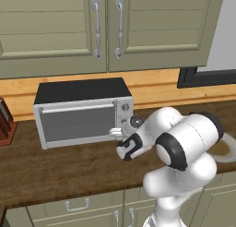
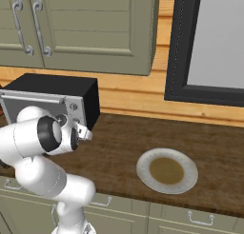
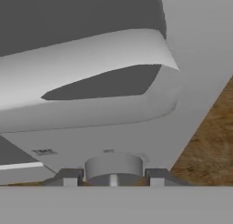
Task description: Pick up the kebab skewer and baguette bread, and place them inside the toaster oven. Close the toaster oven door and start by setting the timer.
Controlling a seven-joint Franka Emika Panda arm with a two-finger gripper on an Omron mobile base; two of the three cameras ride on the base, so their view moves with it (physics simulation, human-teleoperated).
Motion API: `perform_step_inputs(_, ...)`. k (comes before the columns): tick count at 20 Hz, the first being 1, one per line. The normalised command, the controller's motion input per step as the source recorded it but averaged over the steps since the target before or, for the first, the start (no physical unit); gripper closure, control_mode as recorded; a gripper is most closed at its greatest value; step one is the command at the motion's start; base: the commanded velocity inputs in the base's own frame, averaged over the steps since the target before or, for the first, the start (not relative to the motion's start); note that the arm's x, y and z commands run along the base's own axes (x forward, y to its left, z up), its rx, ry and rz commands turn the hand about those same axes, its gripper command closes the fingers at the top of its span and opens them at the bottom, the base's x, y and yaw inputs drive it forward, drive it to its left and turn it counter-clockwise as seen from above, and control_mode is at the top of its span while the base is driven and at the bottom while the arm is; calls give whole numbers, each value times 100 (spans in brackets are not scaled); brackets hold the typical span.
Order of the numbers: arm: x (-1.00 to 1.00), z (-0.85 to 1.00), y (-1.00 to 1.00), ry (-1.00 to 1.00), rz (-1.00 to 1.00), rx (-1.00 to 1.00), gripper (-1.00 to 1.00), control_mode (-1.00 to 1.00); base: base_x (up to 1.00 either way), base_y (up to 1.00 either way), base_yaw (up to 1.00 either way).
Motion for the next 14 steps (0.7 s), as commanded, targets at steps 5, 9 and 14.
perform_step_inputs(5,0,-3,-33,0,0,15,100,-100,0,0,0)
perform_step_inputs(9,0,-3,-37,0,0,17,100,-100,0,0,0)
perform_step_inputs(14,0,-7,-43,0,1,20,100,-100,0,0,0)
